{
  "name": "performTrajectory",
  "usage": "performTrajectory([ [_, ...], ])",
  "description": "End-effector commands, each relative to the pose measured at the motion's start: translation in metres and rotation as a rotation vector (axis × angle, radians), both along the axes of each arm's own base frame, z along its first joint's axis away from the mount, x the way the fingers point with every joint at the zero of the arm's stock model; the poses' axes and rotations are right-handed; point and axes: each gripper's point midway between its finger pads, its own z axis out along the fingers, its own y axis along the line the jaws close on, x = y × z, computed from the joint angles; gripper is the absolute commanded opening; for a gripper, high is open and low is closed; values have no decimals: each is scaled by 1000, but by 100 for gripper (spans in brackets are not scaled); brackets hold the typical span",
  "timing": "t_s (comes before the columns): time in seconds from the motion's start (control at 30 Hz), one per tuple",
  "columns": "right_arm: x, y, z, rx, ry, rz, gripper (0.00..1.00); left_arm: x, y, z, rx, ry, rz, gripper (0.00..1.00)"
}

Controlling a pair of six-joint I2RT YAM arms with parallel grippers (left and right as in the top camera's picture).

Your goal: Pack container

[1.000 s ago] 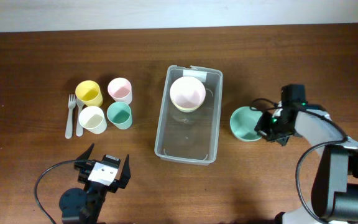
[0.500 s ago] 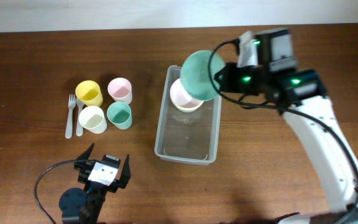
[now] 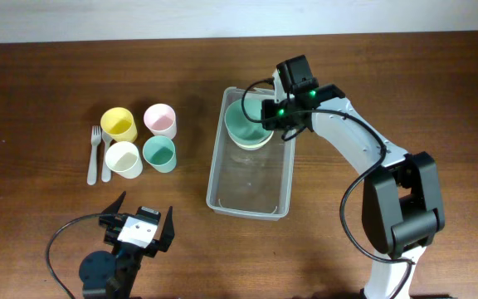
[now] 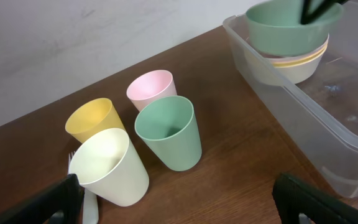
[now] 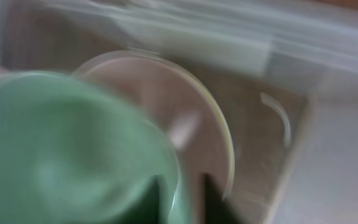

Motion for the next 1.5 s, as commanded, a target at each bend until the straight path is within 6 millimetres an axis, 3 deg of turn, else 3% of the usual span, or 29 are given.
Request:
performTrajectory([
  [0.0,8,4,13,16,-50,26,34,0,-3,0,-12,-2,-12,100],
  [0.07,9,4,21,17,-54,28,42,0,-3,-1,-12,-2,-12,100],
  [0.13,9,4,36,20,-60,28,43,0,-3,-1,-12,-2,-12,100],
  [0.27,9,0,94,9,-113,43,48,0,-3,-1,-12,-2,-12,100],
  [0.4,-1,-32,151,-27,-128,-21,55,0,-3,-1,-12,-2,-12,100],
  [0.5,-15,-75,176,-56,-92,-108,65,0,-3,-1,-12,-2,-12,100],
  [0.7,-30,-176,179,-71,6,-367,71,0,-3,-1,-12,-2,-12,100],
  [0.73,-31,-203,176,-64,30,-449,80,0,-3,0,-12,-2,-12,100],
  [0.77,-32,-214,176,-62,34,-477,97,0,-3,-1,-12,-2,-12,100],
  [0.8,-33,-229,175,-60,40,-517,99,0,-3,0,-12,-2,-12,100],
  [0.93,-37,-260,175,-53,43,-591,99,0,-3,-1,-12,-2,-12,100],
  [1.03,-38,-269,175,-53,43,-612,99,0,-2,-1,-11,-2,-9,100],
  [1.23,-37,-268,175,-53,43,-609,99,1,-8,11,-17,-48,-42,100],
  [1.4,-37,-268,175,-53,43,-609,99,6,-6,54,-91,-206,-23,100],
  [1.47,-37,-268,175,-53,43,-609,99,9,7,72,-187,-231,66,100],
])
